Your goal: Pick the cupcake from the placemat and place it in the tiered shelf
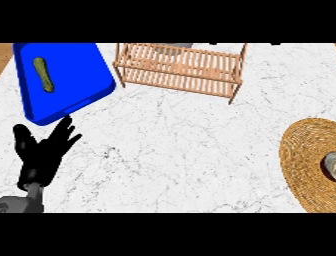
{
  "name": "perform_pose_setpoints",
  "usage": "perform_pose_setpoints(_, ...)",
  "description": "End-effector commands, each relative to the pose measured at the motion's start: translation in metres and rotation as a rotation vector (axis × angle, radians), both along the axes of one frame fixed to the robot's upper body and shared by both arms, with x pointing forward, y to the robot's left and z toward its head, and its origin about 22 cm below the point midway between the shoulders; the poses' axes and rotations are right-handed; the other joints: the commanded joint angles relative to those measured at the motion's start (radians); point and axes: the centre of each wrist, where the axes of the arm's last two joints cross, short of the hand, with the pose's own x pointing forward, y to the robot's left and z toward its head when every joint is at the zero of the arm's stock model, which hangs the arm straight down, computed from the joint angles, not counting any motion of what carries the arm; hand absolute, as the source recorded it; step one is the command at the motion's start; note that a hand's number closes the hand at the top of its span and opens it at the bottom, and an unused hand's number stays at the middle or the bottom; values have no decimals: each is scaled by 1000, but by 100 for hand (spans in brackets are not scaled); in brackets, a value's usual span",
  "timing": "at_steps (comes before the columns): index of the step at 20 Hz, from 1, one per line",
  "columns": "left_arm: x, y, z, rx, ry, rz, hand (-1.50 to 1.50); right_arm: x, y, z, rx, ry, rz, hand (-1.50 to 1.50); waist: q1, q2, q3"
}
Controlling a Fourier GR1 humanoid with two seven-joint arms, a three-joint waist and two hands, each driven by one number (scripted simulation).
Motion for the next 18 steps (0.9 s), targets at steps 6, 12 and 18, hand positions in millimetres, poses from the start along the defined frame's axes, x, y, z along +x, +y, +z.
perform_pose_setpoints(6, -4, 8, -22, -6, 42, 9, 0, 11, 20, -35, -43, 122, -47, -150, -13, 3, -3)
perform_pose_setpoints(12, 0, 9, -14, -2, 59, 24, 0, 15, 31, -41, -94, 131, -54, -150, -17, 2, -3)
perform_pose_setpoints(18, 0, -4, -23, -2, 35, 17, 0, 31, 57, -78, -86, 136, -66, -150, -11, 3, -3)
